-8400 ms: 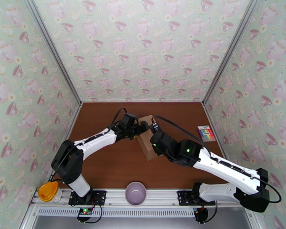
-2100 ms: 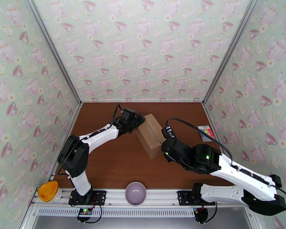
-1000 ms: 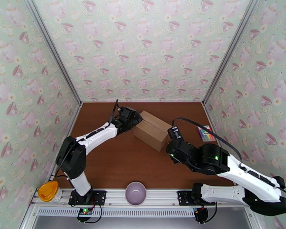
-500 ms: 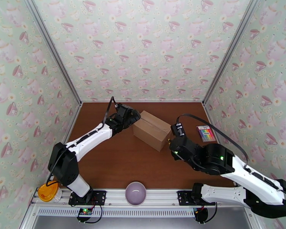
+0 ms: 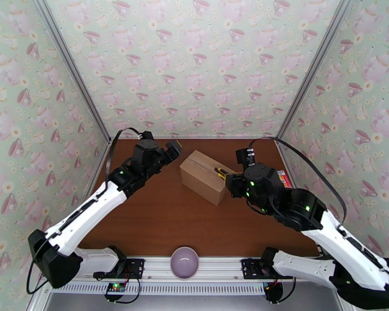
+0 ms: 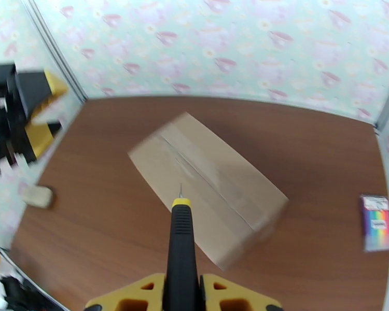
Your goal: Unpack the express box
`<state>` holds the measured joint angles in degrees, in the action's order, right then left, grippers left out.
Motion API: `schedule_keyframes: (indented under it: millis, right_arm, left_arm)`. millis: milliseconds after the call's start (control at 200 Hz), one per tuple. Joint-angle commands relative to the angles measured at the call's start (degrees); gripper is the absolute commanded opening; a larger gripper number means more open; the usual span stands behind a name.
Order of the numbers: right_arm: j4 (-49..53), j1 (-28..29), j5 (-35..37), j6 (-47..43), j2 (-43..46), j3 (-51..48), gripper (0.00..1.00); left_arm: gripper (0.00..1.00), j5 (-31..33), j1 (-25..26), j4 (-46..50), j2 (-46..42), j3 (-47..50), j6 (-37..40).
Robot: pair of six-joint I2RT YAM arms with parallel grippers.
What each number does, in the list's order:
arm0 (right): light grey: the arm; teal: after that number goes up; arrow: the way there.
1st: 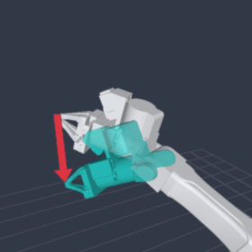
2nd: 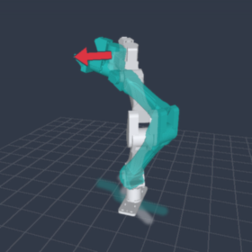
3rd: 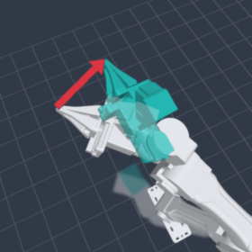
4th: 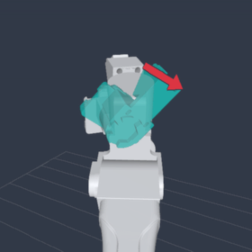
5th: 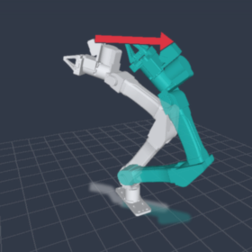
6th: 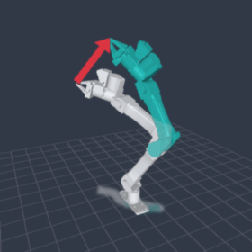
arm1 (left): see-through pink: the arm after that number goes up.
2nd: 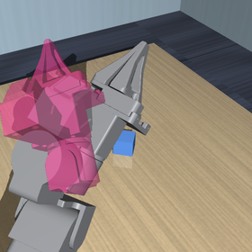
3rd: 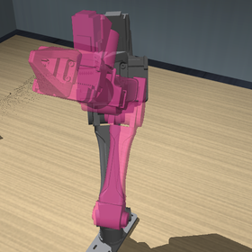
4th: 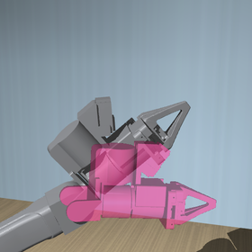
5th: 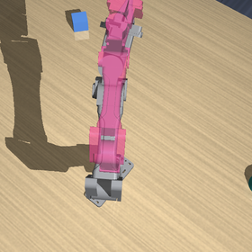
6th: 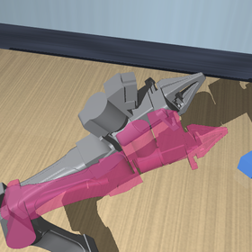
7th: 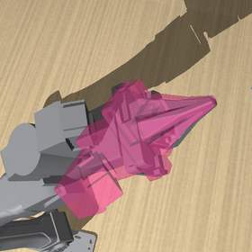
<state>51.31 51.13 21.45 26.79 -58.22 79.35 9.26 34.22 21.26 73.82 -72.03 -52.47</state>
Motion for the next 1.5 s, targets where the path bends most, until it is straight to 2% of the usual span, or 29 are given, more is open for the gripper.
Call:
schedule_keyframes:
  millis: [0,95,220,356,636,957,1232,1497]
  right_arm:
    - [-13.9,-3.0,-6.9,-0.9,-1.4,-0.9,0.00]
    - [-21.5,-6.7,-10.3,0.5,-2.8,-3.1,0.00]
    - [-34.9,-13.0,-20.1,6.1,-3.5,-9.2,0.00]
    - [-45.2,-14.5,-22.6,8.6,-4.5,-12.6,0.00]
    - [-53.0,-14.6,-26.2,13.6,-8.6,-13.3,0.00]
    - [-58.4,-15.0,-28.0,20.5,-9.9,-15.4,0.00]
    - [-59.0,-15.4,-29.2,22.9,-10.4,-15.9,0.00]
    - [-61.8,-15.7,-30.3,25.8,-10.6,-17.0,0.00]
  left_arm:
    - [0.93,-6.0,-0.2,-5.8,-0.8,4.6,-0.8]
    - [0.94,-8.7,-0.4,-11.0,-2.1,7.6,-2.2]
    - [0.97,-13.1,-0.5,-18.6,-3.5,10.0,-2.8]
    - [0.98,-16.4,-0.5,-24.9,-3.3,10.8,-4.2]
    - [0.99,-21.2,0.1,-36.1,3.3,8.8,-8.5]
    - [0.98,-20.0,0.9,-48.8,5.6,10.5,-6.2]
    - [0.95,-20.5,1.6,-52.9,6.5,11.0,-5.9]
    - [0.86,-20.9,2.3,-54.6,8.8,9.6,-6.5]
